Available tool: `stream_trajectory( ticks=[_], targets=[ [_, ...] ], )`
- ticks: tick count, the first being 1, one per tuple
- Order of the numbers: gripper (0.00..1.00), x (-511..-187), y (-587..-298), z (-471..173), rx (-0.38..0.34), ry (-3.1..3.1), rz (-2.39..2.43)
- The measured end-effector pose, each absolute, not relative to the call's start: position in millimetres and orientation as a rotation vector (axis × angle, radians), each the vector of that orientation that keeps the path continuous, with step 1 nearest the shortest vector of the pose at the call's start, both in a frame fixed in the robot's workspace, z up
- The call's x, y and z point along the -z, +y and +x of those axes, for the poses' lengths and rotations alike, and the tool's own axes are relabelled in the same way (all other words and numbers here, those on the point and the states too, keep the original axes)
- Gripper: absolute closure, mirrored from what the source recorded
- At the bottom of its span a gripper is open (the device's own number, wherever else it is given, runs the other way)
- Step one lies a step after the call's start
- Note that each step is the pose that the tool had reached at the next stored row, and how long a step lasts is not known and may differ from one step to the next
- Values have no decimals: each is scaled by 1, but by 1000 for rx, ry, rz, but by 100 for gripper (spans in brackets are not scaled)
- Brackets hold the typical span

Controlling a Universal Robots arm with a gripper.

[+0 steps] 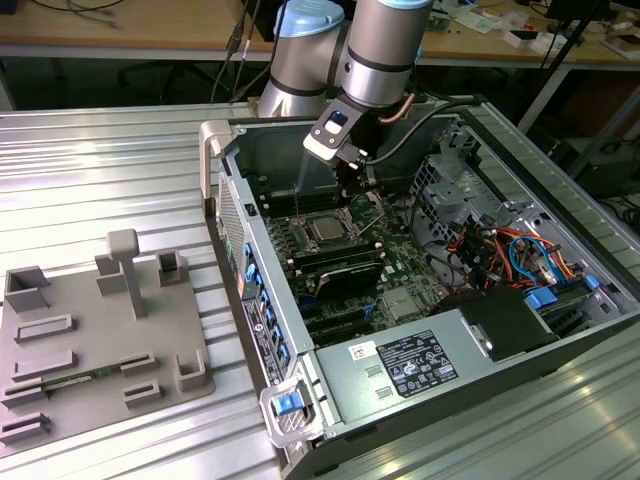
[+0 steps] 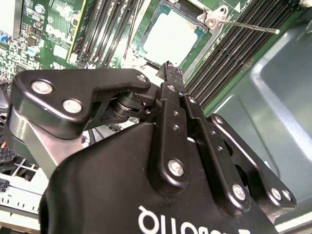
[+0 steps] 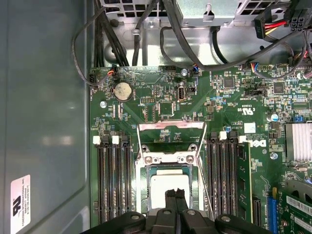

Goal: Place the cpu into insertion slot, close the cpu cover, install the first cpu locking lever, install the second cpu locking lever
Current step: 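Close the cpu cover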

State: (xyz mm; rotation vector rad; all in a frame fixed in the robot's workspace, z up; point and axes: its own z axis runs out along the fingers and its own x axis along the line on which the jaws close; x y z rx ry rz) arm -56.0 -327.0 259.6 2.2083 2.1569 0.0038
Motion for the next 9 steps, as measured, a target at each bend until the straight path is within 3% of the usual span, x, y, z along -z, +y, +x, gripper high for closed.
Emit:
stream_trajectory(
  ticks=[9],
  targets=[
    [89,-270,-327,-56,-4,2159,2206]
  ],
)
